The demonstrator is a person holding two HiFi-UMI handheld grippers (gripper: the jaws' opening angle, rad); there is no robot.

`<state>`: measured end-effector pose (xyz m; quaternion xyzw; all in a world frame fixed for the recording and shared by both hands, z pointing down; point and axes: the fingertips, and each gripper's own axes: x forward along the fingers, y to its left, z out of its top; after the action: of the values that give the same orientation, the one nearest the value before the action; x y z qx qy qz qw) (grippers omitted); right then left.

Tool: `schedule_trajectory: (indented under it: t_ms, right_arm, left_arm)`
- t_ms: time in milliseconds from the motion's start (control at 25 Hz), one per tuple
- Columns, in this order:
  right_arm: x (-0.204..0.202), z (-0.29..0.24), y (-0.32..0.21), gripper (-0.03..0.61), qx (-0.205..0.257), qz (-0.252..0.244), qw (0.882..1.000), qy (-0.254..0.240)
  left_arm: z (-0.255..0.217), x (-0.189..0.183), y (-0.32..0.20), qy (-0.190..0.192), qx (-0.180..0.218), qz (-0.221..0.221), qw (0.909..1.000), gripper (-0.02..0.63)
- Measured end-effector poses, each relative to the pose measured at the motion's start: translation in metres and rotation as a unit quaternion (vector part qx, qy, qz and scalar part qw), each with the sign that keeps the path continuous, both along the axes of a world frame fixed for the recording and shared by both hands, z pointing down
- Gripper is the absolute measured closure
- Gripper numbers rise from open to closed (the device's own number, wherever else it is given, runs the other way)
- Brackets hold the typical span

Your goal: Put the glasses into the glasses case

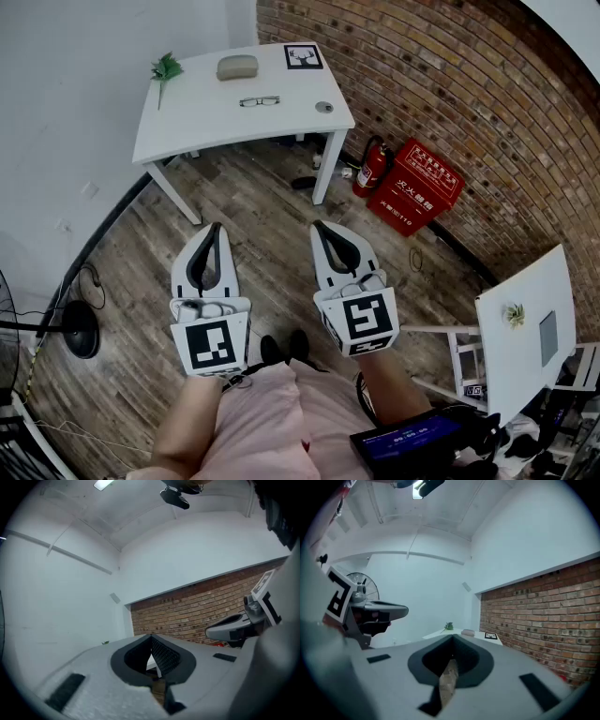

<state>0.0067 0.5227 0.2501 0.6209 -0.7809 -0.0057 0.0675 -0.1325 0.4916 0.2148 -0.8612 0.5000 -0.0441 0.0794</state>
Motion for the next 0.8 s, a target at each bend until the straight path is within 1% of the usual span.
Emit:
schedule_trajectory:
  t_ms: [200, 320, 360, 400, 440, 600, 800]
  right_arm:
    - [0.005, 0.0, 0.004, 0.574, 0.002, -0.002, 1.0, 0.0]
    - [0.01, -0.005, 0.005, 0.574, 0.017, 0.003, 1.0, -0.003]
    - [0.012, -0.005, 0.005, 0.542, 0.02, 0.003, 1.0, -0.004]
    - [0.013, -0.005, 0.004, 0.473, 0.02, 0.001, 1.0, -0.004]
    - [0.015, -0.004, 0.004, 0.457, 0.018, -0.001, 1.0, -0.003]
    - [0.024, -0.001, 0.004, 0.454, 0.012, 0.0, 1.0, -0.002]
    - [0.034, -0.008, 0.005, 0.451, 0.022, -0.007, 1.0, -0.001]
  left_arm:
    - [0.003, 0.009, 0.006, -0.001, -0.004, 0.003, 1.0, 0.606]
    - [0.005, 0.011, 0.007, -0.002, -0.007, 0.003, 1.0, 0.606]
    - [0.005, 0.012, 0.007, -0.002, -0.008, 0.003, 1.0, 0.606]
    - [0.006, 0.014, 0.007, -0.003, -0.008, 0.003, 1.0, 0.606]
    - [0.007, 0.015, 0.007, -0.004, -0.008, 0.003, 1.0, 0.606]
    - [0.009, 0.025, 0.009, -0.009, -0.008, 0.0, 0.9999, 0.606]
    - [0.011, 0.035, 0.012, -0.003, -0.009, -0.014, 0.9999, 0.606]
